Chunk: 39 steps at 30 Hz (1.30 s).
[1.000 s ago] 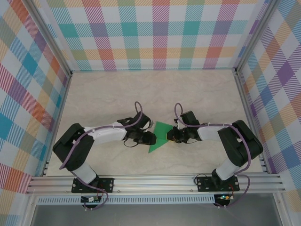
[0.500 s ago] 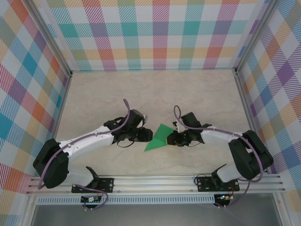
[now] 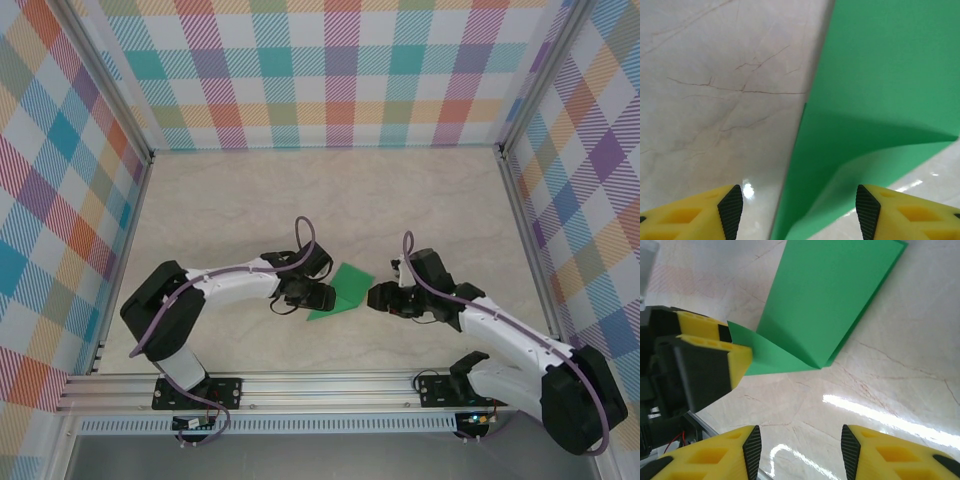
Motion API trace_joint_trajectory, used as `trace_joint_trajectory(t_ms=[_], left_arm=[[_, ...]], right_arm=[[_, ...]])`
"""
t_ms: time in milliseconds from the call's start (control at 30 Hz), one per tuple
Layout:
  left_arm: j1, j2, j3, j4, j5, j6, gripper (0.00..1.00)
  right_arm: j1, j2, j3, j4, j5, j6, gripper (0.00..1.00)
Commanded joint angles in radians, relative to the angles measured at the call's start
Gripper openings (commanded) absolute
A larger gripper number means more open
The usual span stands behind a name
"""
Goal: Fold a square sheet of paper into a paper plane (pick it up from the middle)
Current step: Third fold the triangle at the center of the table.
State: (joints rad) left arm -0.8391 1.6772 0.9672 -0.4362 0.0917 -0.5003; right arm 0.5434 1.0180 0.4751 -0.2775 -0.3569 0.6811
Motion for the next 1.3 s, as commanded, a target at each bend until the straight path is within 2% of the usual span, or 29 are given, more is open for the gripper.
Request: trace_joint_trajectory(t_ms=[0,100,233,367,667,833,1067,1267], left_arm=[[0.017,0.015,0.015,-0.002,0.028,0.018,0.61],[0.029,0.016,-0.007,0.023,0.067,-0.001,0.57],[0.029,0.018,-0.03,0.058,0.136,-0.042,0.43],[0.028,0.005,-0.061,0.068,0.151,-0.09,0.38],[0.028,-0.063,-0.147,0.15,0.212,-0.238,0.35],[0.023,-0.056,-0.197,0.274,0.273,-0.308,0.34],[-0.008,-0.072,-0.235,0.305,0.299,-0.346,0.34],[-0.014,-0.07,-0.256,0.316,0.309,-0.358,0.34]], right_arm=[[0.0,-0.033,-0.008,-0.031,-0.024,0.022,0.49],[0.0,-0.035,-0.012,-0.028,-0.041,0.019,0.49],[0.0,-0.027,-0.024,-0.009,-0.052,0.023,0.5],[0.0,-0.036,-0.033,-0.004,-0.053,0.023,0.49],[0.0,-0.006,-0.008,-0.007,-0.071,0.038,0.49],[0.0,0.069,0.055,-0.057,-0.064,0.063,0.49],[0.0,0.158,0.197,-0.189,0.0,0.11,0.49],[0.0,0.249,0.285,-0.237,-0.025,0.11,0.49]])
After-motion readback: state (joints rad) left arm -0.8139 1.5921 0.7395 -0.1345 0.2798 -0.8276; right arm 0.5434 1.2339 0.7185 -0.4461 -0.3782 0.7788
